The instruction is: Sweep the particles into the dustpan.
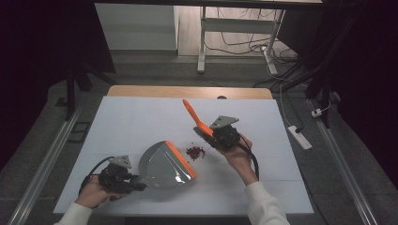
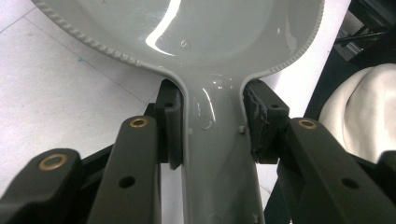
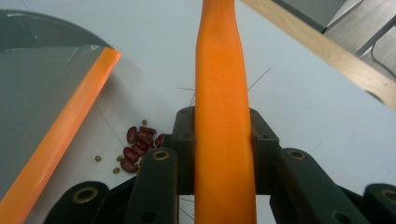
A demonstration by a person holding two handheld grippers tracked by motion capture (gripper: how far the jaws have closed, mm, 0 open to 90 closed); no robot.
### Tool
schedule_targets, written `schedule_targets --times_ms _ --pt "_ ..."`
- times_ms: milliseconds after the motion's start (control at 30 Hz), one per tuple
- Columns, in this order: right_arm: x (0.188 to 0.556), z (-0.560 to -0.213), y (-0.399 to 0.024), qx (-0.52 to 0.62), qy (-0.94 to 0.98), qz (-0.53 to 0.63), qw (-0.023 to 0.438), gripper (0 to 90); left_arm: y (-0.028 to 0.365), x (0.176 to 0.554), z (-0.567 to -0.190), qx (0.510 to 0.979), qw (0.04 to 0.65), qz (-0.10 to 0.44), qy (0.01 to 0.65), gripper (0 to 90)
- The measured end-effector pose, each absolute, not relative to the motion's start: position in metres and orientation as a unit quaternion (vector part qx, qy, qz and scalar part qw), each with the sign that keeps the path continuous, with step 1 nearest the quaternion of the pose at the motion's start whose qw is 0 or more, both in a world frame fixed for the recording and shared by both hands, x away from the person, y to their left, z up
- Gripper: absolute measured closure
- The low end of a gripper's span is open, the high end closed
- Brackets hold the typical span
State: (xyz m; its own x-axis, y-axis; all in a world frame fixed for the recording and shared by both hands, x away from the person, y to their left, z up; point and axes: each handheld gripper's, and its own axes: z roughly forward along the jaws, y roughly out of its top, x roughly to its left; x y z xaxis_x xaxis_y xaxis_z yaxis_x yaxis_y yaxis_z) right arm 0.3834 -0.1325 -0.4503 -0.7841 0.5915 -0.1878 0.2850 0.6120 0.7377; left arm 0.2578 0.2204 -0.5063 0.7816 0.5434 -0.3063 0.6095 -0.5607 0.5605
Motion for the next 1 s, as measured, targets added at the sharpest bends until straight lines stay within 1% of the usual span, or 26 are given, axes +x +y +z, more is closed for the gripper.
schedule_targets --times_ms 533,1000 --pt "0.389 -0.47 -0.135 0.267 0.881 0.333 0.204 70.2 0.217 0.259 -0.509 0.889 0.319 -0.056 0.324 62.2" --pt "0.389 -0.48 -0.131 0.269 0.886 0.32 0.199 70.2 0.213 0.261 -0.51 0.889 0.315 -0.064 0.327 62.2"
